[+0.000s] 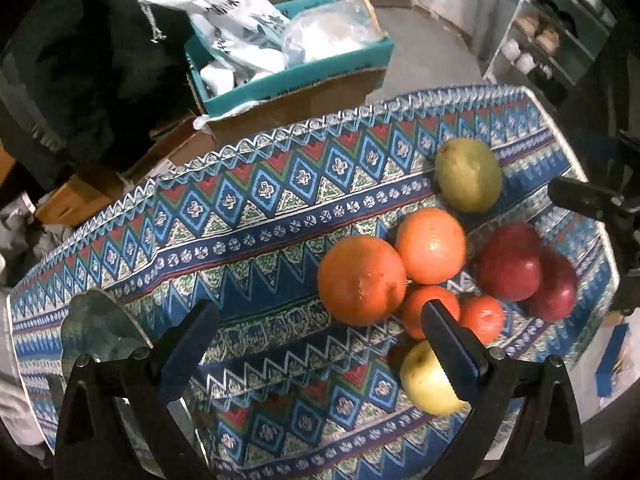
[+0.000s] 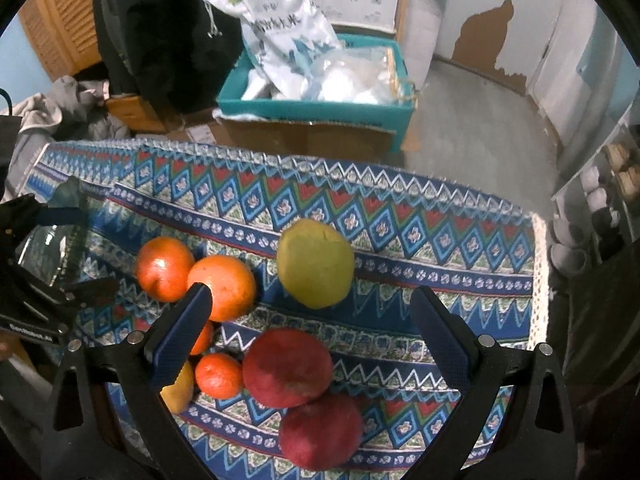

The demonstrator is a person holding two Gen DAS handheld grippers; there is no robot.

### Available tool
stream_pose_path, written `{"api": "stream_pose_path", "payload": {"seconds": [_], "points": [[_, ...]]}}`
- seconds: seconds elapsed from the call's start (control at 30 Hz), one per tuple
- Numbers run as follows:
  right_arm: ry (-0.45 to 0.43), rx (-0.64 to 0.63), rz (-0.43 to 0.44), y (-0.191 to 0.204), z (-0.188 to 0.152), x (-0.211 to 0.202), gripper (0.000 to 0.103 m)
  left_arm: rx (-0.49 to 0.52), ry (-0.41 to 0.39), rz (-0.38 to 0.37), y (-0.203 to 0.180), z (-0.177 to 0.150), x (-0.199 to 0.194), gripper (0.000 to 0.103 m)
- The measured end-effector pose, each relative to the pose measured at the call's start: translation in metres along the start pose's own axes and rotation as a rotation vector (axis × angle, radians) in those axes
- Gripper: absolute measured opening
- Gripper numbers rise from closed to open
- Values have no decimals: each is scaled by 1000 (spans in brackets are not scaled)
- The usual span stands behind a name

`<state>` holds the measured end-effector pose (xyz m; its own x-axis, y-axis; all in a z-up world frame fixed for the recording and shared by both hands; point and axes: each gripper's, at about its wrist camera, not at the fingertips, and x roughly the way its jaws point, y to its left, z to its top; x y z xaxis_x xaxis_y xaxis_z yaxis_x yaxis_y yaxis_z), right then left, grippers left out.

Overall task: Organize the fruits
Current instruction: 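Move the left tool to the large orange while the right tool approaches the pear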

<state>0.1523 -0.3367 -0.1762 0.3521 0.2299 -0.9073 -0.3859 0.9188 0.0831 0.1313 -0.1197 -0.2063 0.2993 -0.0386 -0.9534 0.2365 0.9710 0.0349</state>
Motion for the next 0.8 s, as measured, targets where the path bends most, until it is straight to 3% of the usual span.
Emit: {"api": "stream_pose_path", "payload": {"seconds": [0.63, 0.8], "points": [[117, 0, 23, -16, 11, 72, 99, 17, 120, -82, -11, 11, 69, 101], [151, 11, 32, -19, 15, 91, 99, -1, 136, -173, -9, 13, 80, 85]]}}
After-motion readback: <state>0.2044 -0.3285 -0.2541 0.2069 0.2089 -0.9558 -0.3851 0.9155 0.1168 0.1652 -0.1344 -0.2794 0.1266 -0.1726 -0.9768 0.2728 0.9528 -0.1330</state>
